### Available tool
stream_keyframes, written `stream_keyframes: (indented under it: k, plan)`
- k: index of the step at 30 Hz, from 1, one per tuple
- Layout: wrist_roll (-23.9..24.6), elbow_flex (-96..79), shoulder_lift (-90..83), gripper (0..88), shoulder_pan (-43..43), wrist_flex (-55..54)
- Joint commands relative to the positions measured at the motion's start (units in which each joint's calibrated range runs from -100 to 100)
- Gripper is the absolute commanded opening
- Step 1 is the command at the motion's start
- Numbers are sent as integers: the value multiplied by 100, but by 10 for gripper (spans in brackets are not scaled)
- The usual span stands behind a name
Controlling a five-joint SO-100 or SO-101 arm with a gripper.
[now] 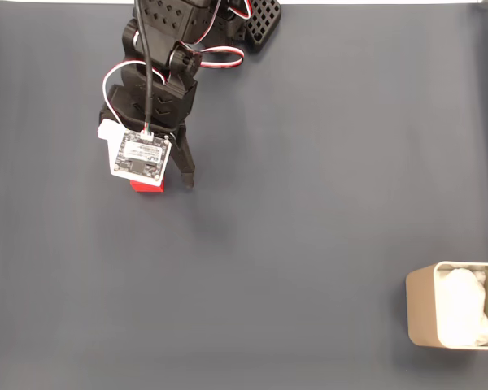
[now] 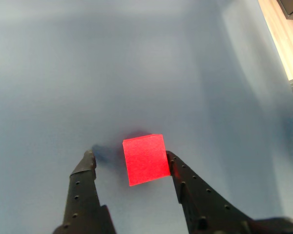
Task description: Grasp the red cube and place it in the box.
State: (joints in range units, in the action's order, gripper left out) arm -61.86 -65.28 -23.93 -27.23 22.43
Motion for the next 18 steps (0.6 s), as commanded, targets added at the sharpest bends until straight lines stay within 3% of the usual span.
stream_keyframes:
  k: [1, 14, 18]
  plan:
    - [39, 223, -68, 331, 66, 27]
    - [132, 232, -77, 331, 144, 43]
    - [147, 251, -86, 287, 166, 43]
